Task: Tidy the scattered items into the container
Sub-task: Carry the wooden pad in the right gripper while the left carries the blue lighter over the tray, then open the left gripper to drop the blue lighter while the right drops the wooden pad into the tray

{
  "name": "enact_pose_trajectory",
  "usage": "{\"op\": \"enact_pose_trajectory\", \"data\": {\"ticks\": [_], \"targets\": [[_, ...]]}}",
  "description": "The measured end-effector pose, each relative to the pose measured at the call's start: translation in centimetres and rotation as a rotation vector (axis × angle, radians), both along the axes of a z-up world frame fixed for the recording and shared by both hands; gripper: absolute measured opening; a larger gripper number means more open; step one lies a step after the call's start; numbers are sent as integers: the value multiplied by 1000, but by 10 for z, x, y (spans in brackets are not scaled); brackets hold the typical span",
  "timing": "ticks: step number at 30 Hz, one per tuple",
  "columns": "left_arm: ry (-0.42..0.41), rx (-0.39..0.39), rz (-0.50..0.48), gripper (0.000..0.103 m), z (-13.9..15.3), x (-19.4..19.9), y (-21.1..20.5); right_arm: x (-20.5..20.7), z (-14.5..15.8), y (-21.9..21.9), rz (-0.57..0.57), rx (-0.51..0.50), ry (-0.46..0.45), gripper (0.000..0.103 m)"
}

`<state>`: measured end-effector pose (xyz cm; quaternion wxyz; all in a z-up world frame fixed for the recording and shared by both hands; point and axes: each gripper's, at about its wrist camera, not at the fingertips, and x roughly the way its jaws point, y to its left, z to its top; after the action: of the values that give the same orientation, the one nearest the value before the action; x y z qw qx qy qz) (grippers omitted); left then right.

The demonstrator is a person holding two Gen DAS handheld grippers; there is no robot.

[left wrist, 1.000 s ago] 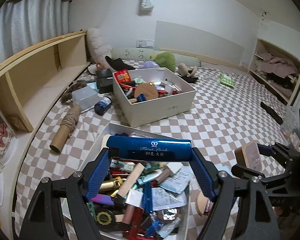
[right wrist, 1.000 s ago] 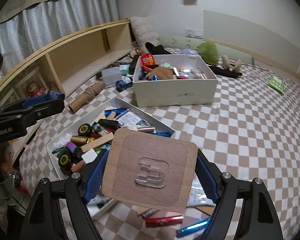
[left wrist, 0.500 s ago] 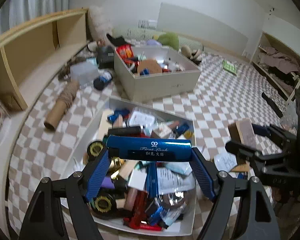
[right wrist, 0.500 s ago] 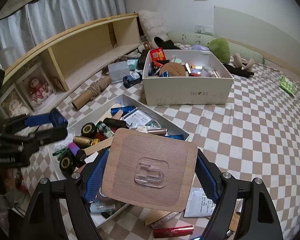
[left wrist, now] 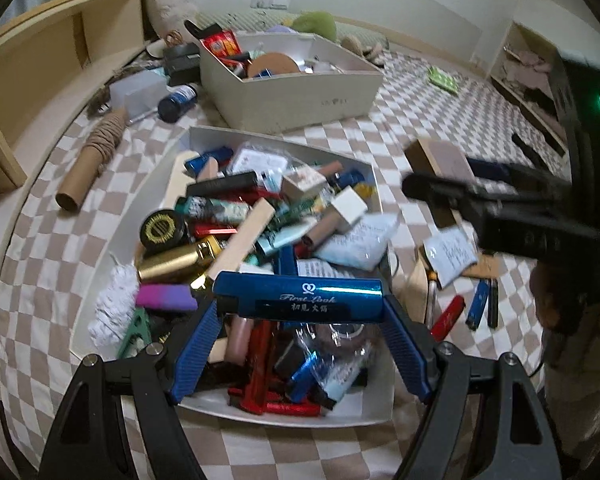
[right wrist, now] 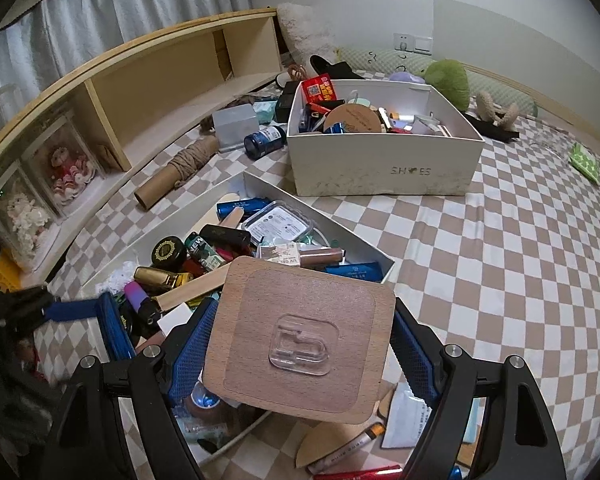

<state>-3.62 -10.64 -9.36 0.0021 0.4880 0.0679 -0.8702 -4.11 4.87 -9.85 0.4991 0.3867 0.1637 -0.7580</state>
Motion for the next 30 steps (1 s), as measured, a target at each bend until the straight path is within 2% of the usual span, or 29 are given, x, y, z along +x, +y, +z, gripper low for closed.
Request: {"op": "enact_pose_trajectory", "data": {"ticks": [5, 11, 19, 27, 30], "targets": [[-47, 20, -15, 80, -16, 7, 7, 1, -1, -6, -5, 0, 7, 83], [-108, -17, -54, 80, -34, 16, 19, 3, -4, -15, 1, 2, -7, 83], [-191, 7, -60, 80, -58, 19, 19, 8, -6, -27, 10, -8, -32, 83], [-198, 6, -66, 81, -62, 19, 20, 15, -6, -41, 40, -16, -37, 83], [-196, 19, -74, 86, -60, 19, 21, 17, -7, -46, 48, -24, -53, 83]]}}
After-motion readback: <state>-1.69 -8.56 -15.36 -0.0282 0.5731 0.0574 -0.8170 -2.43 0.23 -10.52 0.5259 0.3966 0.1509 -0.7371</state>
